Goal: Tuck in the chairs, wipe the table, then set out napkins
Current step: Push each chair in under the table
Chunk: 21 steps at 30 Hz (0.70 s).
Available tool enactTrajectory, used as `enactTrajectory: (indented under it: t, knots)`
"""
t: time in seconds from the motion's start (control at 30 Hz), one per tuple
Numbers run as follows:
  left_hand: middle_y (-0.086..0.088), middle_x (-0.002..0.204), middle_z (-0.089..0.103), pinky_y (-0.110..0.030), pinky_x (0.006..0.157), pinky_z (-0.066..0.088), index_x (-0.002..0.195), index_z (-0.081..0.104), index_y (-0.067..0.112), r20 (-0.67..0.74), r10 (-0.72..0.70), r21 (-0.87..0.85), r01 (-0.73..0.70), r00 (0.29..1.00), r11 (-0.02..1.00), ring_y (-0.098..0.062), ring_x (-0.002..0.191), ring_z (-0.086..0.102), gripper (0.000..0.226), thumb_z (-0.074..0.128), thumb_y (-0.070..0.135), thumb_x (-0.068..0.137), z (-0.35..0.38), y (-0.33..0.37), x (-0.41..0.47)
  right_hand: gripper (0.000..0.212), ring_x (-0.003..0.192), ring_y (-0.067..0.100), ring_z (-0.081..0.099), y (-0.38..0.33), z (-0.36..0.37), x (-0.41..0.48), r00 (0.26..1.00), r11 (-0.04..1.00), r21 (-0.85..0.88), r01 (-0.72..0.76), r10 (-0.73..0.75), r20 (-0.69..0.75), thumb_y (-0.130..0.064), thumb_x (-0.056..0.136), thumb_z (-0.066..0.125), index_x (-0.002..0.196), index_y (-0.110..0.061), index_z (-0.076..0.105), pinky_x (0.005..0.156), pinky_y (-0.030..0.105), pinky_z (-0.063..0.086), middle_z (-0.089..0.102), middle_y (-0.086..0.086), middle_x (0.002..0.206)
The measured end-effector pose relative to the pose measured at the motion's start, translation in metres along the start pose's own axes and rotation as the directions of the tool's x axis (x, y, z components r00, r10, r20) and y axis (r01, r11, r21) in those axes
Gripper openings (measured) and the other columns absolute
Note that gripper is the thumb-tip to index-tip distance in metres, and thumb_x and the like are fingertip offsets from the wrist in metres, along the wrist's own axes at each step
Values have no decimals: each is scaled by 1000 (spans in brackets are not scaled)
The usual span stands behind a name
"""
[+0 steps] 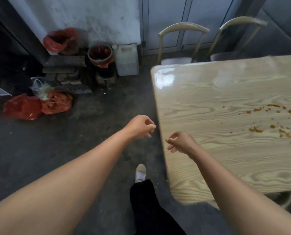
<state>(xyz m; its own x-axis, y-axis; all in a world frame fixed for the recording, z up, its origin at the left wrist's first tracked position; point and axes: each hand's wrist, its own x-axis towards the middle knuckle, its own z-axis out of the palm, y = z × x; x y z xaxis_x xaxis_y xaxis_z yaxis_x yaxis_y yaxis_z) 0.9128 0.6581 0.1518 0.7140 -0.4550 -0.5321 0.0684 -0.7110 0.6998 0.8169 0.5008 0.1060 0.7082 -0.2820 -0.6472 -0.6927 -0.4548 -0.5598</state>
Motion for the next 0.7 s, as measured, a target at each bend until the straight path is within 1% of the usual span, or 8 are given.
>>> enactTrajectory:
  t: [0.07, 0.13, 0.2, 0.27, 0.4, 0.5, 0.6, 0.7]
  knots:
    - [-4, 92, 73, -28, 64, 52, 96, 62, 16, 21, 18, 15, -18, 1000, 1000, -20, 79, 74, 10, 58, 25, 93, -23, 2, 22, 14, 62, 12, 67, -21, -3, 21, 1000, 1000, 11, -6, 6, -18, -28, 93, 59, 83, -19, 60, 55, 22, 41, 75, 5, 78]
    - [-4, 94, 74, -33, 72, 56, 99, 62, 15, 13, 35, 30, -36, 999, 999, -20, 80, 74, 13, 59, 25, 93, -52, 5, 47, 22, 69, 16, 70, -48, -8, 49, 999, 1000, 20, -9, 10, -47, -28, 92, 59, 72, -19, 60, 58, 23, 43, 76, 7, 79]
    - [-4, 94, 74, -37, 78, 57, 101, 63, 14, 14, 28, 46, -29, 1000, 999, -19, 80, 74, 15, 59, 26, 92, -78, 7, 65, 27, 60, 13, 67, -75, -11, 71, 999, 998, 62, -15, 18, -44, -28, 93, 59, 68, -19, 59, 54, 18, 41, 75, 7, 76]
    - [-2, 92, 74, -38, 79, 57, 101, 63, 15, 14, 25, 62, -26, 1000, 998, -17, 79, 74, 15, 59, 27, 92, -106, 7, 86, 25, 52, 8, 62, -106, -14, 95, 998, 994, 106, -10, 16, -53, -28, 93, 59, 69, -19, 58, 49, 16, 36, 73, 5, 74]
    - [0, 89, 74, -35, 78, 56, 95, 63, 19, 16, -2, 80, 1, 1000, 997, -17, 76, 74, 9, 60, 26, 91, -154, 4, 125, 27, 53, 9, 62, -163, -19, 137, 1000, 993, 119, 3, -1, -22, -30, 94, 58, 68, -19, 57, 49, 18, 34, 72, 2, 71]
    - [0, 89, 73, -33, 73, 55, 91, 62, 21, 38, -17, 90, 14, 999, 996, -16, 76, 74, 6, 59, 26, 92, -183, 7, 157, 27, 52, 11, 62, -197, -25, 163, 1000, 984, 179, -23, 25, -8, -30, 94, 58, 70, -19, 56, 39, 12, 33, 67, -2, 62]
    - [-3, 91, 73, -31, 68, 54, 95, 62, 18, 59, -29, 28, 27, 998, 999, -18, 77, 73, 7, 58, 23, 94, -210, 10, 195, 25, 52, 11, 61, -224, -33, 194, 997, 960, 270, -67, 73, -11, -29, 94, 58, 72, -18, 56, 31, 10, 30, 66, -1, 63]
    - [-8, 96, 72, -25, 63, 52, 105, 61, 11, 74, -72, -101, 80, 995, 992, -17, 74, 70, 14, 55, 21, 96, -236, 7, 232, 23, 52, 11, 59, -250, -40, 223, 991, 918, 380, -109, 131, -31, -28, 95, 58, 75, -17, 56, 34, 12, 28, 66, 1, 66]
